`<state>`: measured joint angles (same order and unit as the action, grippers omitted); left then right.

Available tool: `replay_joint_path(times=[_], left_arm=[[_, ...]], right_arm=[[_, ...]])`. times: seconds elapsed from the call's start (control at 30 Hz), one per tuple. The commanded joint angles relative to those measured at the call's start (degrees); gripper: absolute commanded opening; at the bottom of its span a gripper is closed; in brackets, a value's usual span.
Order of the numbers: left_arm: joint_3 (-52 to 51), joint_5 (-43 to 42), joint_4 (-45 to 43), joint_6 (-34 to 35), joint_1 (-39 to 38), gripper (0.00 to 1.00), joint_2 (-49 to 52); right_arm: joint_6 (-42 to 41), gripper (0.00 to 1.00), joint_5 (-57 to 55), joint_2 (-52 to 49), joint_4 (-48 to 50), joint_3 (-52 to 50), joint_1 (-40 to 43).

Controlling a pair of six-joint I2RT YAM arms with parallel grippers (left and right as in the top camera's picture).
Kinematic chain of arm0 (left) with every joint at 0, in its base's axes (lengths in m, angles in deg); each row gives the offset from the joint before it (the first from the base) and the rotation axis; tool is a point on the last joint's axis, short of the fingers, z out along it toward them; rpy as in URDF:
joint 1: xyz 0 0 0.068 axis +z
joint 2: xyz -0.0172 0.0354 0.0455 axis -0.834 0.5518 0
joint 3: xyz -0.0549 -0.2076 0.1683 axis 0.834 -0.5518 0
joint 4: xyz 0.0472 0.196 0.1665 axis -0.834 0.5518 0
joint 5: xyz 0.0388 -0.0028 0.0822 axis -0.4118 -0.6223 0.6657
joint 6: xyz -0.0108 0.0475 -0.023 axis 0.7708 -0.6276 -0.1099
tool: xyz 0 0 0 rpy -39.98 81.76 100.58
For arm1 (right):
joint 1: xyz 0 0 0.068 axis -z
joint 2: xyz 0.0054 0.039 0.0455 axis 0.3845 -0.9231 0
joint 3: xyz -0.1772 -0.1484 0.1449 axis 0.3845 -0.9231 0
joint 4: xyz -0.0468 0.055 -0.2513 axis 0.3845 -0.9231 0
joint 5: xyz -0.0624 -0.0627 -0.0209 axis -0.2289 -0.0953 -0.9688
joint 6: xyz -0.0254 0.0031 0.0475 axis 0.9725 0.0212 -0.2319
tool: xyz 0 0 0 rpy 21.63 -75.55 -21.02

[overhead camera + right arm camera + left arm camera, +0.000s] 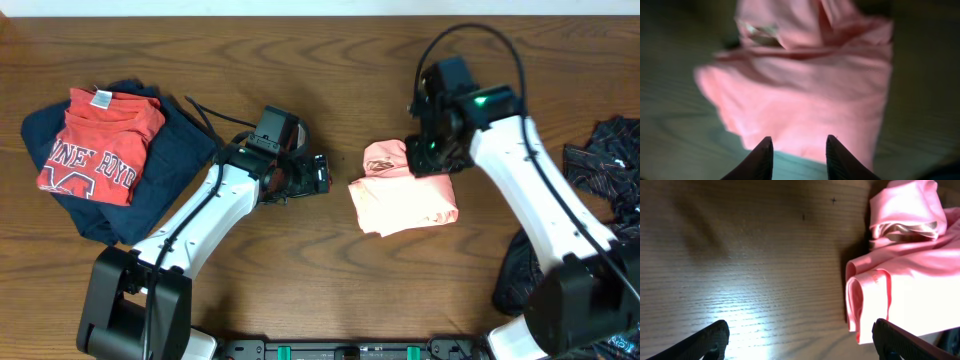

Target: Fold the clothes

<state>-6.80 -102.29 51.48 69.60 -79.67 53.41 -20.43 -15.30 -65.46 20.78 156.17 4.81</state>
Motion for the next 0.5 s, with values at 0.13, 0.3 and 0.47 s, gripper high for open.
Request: replay_joint_path(times=[0.13,0.3,0.47], left_arm=[[-0.4,-1.8,-0.1,-0.3,-0.1,0.92,0.5],[-0.4,-1.8,-0.7,-0.4,-1.3,0.95,0.5],[-0.4,-2.0,-1.7,-2.9,-5.2,0.97,0.6]], right_arm=[[-6.3,0.28,-10.0,-4.5,10.6,-14.4,0.6],[-9.0,0.51,-10.9,-6.1,18.7,-19.1,1.7],[-9.0,0.58,-9.7,-4.3,16.1,-15.8,1.7]])
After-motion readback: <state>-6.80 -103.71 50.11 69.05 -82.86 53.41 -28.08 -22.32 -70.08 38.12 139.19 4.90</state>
